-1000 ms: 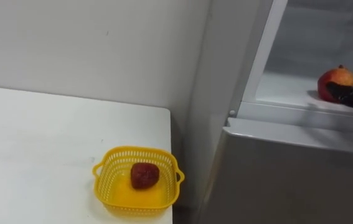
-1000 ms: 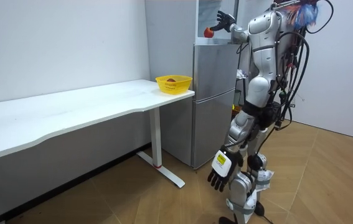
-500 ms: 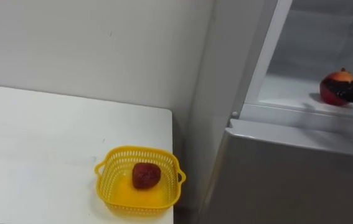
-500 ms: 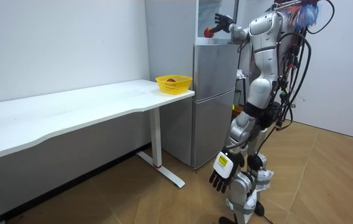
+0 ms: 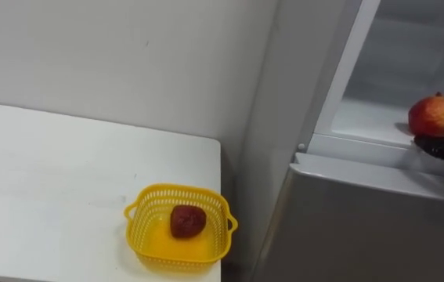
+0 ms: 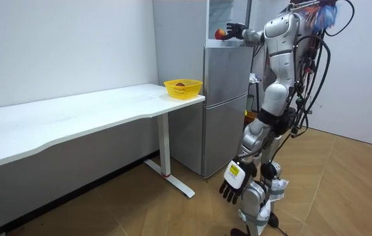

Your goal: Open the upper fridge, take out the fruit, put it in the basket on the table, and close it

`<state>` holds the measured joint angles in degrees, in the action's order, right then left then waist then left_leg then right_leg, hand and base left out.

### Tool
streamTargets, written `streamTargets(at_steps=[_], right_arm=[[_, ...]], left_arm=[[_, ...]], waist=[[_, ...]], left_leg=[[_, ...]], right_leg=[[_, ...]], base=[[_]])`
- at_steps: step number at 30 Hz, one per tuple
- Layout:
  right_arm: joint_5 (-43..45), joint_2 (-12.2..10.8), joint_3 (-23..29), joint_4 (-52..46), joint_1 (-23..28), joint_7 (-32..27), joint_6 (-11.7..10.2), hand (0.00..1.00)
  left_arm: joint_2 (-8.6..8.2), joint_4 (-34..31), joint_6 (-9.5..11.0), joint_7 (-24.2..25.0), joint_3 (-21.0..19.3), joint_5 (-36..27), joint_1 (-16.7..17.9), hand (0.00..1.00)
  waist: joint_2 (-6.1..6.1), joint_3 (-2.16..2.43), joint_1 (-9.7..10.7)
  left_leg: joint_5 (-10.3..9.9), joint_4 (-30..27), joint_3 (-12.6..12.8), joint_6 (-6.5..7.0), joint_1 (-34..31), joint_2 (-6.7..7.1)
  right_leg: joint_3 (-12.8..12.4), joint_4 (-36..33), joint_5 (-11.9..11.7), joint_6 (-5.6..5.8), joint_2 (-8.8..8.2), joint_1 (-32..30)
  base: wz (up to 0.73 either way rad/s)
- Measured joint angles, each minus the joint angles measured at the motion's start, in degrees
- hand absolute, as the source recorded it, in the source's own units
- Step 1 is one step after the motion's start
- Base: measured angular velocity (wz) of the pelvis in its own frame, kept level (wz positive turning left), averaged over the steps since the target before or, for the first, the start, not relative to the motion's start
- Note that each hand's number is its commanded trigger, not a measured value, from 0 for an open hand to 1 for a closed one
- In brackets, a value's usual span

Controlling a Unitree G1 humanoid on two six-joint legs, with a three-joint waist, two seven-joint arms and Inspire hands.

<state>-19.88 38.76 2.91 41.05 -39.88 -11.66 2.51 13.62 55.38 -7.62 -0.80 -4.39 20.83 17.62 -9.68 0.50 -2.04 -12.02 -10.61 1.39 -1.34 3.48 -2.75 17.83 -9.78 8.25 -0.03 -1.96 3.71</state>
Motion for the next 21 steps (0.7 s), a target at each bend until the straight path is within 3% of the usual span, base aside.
streamTargets(at_steps=[7, 21], right_arm=[[-1.1, 0.0, 0.0, 0.0, 0.0, 0.0, 0.0, 0.0], [-6.1, 0.0, -0.6, 0.0, 0.0, -2.1, 0.1, 0.0]], left_arm=[[0.57, 0.0, 0.0, -0.3, 0.0, 0.0, 0.1, 0.0], [0.69, -1.1, -1.1, -0.3, 0.0, 0.0, 1.0, 0.0]], waist=[[0.35, -0.3, -0.4], [0.59, -0.05, -1.5]], left_leg=[[0.0, 0.2, 0.0, -0.01, 0.2, 0.01], [0.0, 0.0, 0.0, -0.01, 0.2, 0.01]], right_leg=[[-0.2, 0.1, 0.0, 0.0, 0.01, 0.2], [0.0, -0.1, 0.0, 0.0, 0.0, 0.2]], base=[[0.0], [0.0]])
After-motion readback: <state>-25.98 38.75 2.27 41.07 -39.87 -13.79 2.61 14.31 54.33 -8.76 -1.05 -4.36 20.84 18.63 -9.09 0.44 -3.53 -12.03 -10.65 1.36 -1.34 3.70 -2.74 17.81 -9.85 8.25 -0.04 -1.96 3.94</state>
